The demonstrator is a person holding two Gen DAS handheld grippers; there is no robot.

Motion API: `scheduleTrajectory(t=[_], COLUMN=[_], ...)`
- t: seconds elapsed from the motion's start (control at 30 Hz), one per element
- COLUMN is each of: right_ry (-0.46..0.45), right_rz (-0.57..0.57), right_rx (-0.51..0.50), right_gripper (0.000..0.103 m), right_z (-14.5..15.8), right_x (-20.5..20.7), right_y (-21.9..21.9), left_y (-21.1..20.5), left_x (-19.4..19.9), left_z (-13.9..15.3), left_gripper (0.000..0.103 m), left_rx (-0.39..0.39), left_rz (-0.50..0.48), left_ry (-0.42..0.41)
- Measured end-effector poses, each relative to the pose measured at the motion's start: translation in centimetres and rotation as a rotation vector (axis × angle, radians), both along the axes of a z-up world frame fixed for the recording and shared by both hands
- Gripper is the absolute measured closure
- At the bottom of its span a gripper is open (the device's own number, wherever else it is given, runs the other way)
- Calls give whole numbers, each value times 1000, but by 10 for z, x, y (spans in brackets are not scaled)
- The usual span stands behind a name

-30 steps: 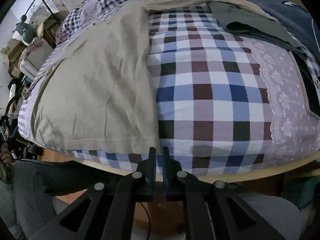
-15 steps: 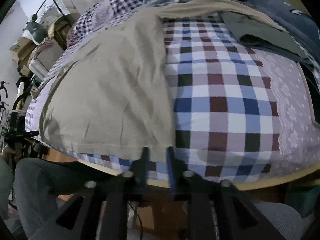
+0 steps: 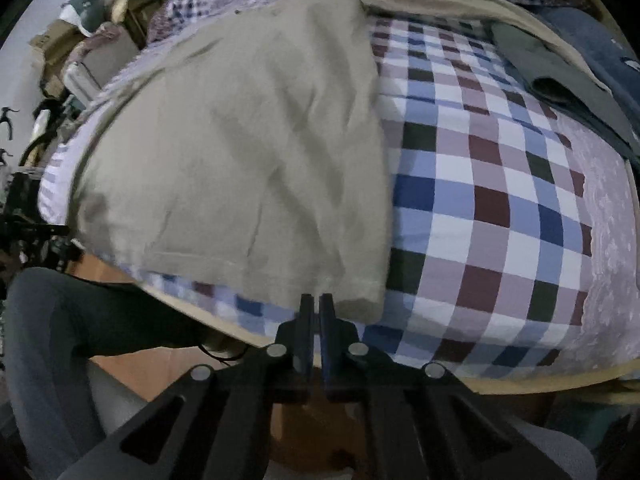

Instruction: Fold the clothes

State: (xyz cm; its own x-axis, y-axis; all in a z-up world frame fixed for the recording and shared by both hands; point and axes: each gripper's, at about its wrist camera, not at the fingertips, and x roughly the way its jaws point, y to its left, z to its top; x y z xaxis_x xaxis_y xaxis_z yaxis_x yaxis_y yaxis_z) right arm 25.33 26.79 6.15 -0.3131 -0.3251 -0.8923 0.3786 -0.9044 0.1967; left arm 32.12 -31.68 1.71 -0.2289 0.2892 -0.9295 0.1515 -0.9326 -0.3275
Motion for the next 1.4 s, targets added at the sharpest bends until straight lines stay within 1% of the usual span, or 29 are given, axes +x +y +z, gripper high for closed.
scheduleTrajectory(t=[0.1, 0.13, 0.17, 0.27, 0.3, 0.33, 0.4, 0.47, 0.53, 0.6, 0.7, 0.8, 0.83, 0.87, 0.9, 0.97, 1.03, 1.07, 1.1, 1.13, 1.2, 1.33, 1.4], right_ry=[20, 30, 41, 46, 42, 37, 29, 20, 6, -11, -17, -42, -46, -47, -41, -14, -1, 10, 14, 18, 26, 22, 21], right_rz=[-31, -44, -59, -108, -109, -109, -111, -108, -87, -61, -36, -17, -11, -3, 2, 20, 30, 21, 11, -4, -42, -117, -154], right_rx=[-38, -34, -29, -60, -66, -73, -86, -91, -68, -40, -24, 10, 26, 47, 68, 81, 81, 83, 74, 65, 53, 4, -24], right_gripper=[103, 103, 103, 103, 103, 99, 98, 95, 71, 63, 62, 62, 65, 73, 103, 103, 103, 103, 103, 103, 103, 103, 100], right_z=[20, 26, 32, 41, 39, 37, 33, 29, 20, 11, 2, -12, -16, -19, -21, -16, -8, -2, 4, 9, 19, 29, 32], right_x=[9, 12, 14, 16, 14, 12, 8, 4, -1, -7, -14, -21, -21, -22, -21, -15, -8, -3, 1, 4, 9, 12, 9], right_y=[20, 26, 35, 55, 54, 53, 52, 48, 36, 23, 8, -5, -7, -10, -12, -13, -10, -5, 1, 9, 28, 61, 70], left_y=[-13, -20, -24, -30, -32, -33, -38, -42, -43, -43, -43, -40, -37, -34, -32, -28, -25, -23, -21, -20, -16, -9, -8], left_x=[12, 13, 15, 20, 21, 22, 24, 25, 24, 23, 20, 17, 16, 15, 14, 11, 7, 4, 2, -1, -6, -17, -24], left_z=[24, 28, 27, 23, 22, 20, 17, 13, 14, 17, 20, 20, 19, 18, 18, 15, 11, 8, 6, 4, 0, -9, -18], left_gripper=[101, 101, 101, 101, 101, 101, 101, 101, 101, 101, 101, 101, 101, 101, 99, 92, 74, 68, 57, 48, 42, 41, 41], left_rx=[72, 93, 95, 17, 11, 6, -2, -1, -4, -12, -20, -34, -39, -52, -65, -75, -91, -102, -113, -125, -147, -192, -210], left_rz=[47, 62, 66, 73, 85, 97, 119, 134, 136, 128, 114, 97, 92, 89, 86, 76, 54, 41, 27, 14, -12, -63, -79], left_ry=[73, 86, 84, 50, 44, 37, 27, 32, 29, 31, 39, 51, 57, 62, 68, 59, 43, 36, 29, 22, 8, -23, -45])
